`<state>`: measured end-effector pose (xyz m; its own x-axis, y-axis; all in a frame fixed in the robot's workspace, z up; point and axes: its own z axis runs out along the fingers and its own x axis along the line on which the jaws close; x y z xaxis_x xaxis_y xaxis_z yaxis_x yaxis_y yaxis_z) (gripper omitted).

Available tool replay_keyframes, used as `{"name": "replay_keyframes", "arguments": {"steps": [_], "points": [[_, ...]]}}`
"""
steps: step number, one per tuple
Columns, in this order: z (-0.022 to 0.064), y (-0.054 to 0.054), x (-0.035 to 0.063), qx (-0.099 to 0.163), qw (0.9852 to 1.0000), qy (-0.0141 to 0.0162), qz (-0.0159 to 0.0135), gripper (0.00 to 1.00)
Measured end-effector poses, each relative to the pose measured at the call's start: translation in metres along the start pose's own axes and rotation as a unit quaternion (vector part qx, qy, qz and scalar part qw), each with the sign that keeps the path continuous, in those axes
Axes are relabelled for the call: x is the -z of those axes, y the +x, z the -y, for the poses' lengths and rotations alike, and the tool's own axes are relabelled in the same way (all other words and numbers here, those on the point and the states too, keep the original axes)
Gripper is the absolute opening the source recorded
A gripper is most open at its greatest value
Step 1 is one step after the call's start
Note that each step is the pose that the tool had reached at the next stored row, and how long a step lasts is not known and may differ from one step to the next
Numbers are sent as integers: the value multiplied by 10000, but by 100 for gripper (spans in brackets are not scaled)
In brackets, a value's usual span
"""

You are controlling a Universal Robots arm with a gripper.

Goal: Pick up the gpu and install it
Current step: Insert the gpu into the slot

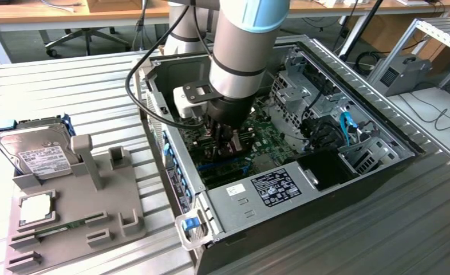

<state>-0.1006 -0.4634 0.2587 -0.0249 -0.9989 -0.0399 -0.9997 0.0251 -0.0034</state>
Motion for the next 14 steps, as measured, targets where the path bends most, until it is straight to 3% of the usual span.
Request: {"name": "replay_keyframes", "arguments": {"steps": [14], "points": [[-1, -33, 12, -3, 10000, 7, 2, 28]]}}
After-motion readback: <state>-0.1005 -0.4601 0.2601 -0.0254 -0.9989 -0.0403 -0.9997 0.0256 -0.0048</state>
